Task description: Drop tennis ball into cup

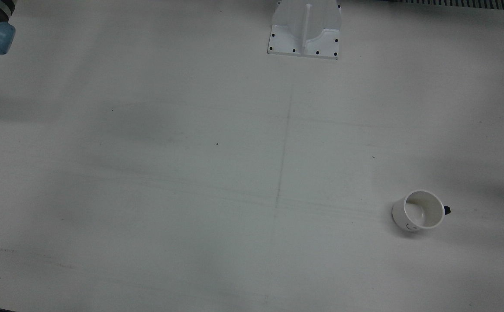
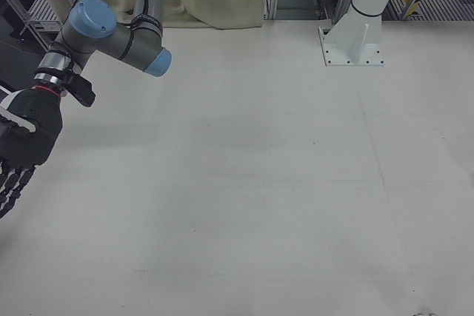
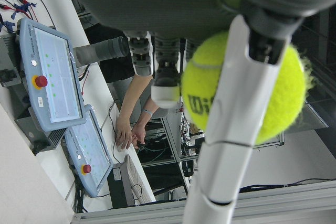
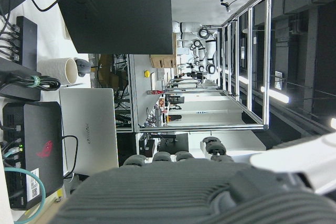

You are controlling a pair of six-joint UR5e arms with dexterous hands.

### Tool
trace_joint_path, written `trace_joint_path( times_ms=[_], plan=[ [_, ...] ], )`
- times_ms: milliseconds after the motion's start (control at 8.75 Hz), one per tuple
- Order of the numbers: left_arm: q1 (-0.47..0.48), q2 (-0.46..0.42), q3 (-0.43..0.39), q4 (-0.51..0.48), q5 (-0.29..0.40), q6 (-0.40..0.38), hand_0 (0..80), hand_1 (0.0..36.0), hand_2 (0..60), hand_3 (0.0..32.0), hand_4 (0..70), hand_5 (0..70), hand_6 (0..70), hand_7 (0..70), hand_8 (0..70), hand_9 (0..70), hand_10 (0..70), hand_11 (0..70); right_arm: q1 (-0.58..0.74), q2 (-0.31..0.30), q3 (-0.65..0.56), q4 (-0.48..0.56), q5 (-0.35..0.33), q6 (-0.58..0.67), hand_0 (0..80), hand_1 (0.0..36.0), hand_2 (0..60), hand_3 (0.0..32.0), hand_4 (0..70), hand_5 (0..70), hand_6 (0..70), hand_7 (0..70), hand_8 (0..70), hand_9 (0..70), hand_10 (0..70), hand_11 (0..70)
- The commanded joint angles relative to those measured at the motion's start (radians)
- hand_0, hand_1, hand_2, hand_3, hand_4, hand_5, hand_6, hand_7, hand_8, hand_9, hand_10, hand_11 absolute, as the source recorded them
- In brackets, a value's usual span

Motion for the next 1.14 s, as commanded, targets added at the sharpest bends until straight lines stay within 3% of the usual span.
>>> trace_joint_path(
  times_ms=[0,229,457,571,686,800,914,1029],
  plan=[
    [0.000,0.001,-0.012,-0.002,0.000,0.000,80.0,25.0,0.0,0.0,51.8,22.5,70.0,70.0,58.5,70.0,11.0,17.8,0.001,0.000,0.000,0.000,0.000,0.000,0.0,0.0,0.0,0.0,0.0,0.0,0.0,0.0,0.0,0.0,0.0,0.0],
    [0.000,0.001,-0.024,0.021,0.002,0.000,80.0,22.9,0.0,0.0,55.6,22.4,70.0,70.0,60.3,70.0,15.8,24.5,0.000,0.000,0.000,0.000,0.000,0.000,0.0,0.0,0.0,0.0,0.0,0.0,0.0,0.0,0.0,0.0,0.0,0.0],
    [0.000,-0.003,-0.024,0.025,0.002,0.001,80.0,20.3,0.0,0.0,58.5,25.5,70.0,70.0,69.5,70.0,25.1,37.7,0.001,0.000,-0.002,0.000,0.000,0.000,0.0,0.0,0.0,0.0,0.0,0.0,0.0,0.0,0.0,0.0,0.0,0.0],
    [0.000,-0.003,-0.026,0.032,0.002,0.001,80.0,21.8,1.6,0.0,61.5,30.5,70.0,70.0,70.0,70.0,40.5,58.1,0.000,0.000,-0.002,0.000,0.000,0.000,0.0,0.0,0.0,0.0,0.0,0.0,0.0,0.0,0.0,0.0,0.0,0.0],
    [0.000,-0.004,-0.026,0.032,0.002,0.000,80.0,22.8,1.2,0.0,61.4,29.3,70.0,70.0,70.0,70.0,46.9,67.0,0.000,0.000,0.000,0.000,0.000,0.000,0.0,0.0,0.0,0.0,0.0,0.0,0.0,0.0,0.0,0.0,0.0,0.0],
    [-0.001,-0.004,-0.026,0.032,0.002,0.001,80.0,22.6,1.8,0.0,61.3,29.7,70.0,70.0,70.0,70.0,50.2,70.0,0.000,0.000,0.000,0.000,0.000,0.000,0.0,0.0,0.0,0.0,0.0,0.0,0.0,0.0,0.0,0.0,0.0,0.0],
    [-0.002,-0.006,-0.026,0.031,0.002,0.001,80.0,20.1,0.7,0.0,59.6,31.6,70.0,70.0,70.0,70.0,46.9,67.0,0.000,0.000,-0.002,0.000,0.000,0.000,0.0,0.0,0.0,0.0,0.0,0.0,0.0,0.0,0.0,0.0,0.0,0.0],
    [-0.002,-0.004,-0.032,0.032,0.002,0.001,80.0,20.9,0.1,0.0,59.0,27.2,70.0,70.0,70.0,70.0,44.5,63.4,0.000,0.000,-0.002,0.000,0.000,0.000,0.0,0.0,0.0,0.0,0.0,0.0,0.0,0.0,0.0,0.0,0.0,0.0]
  ],
)
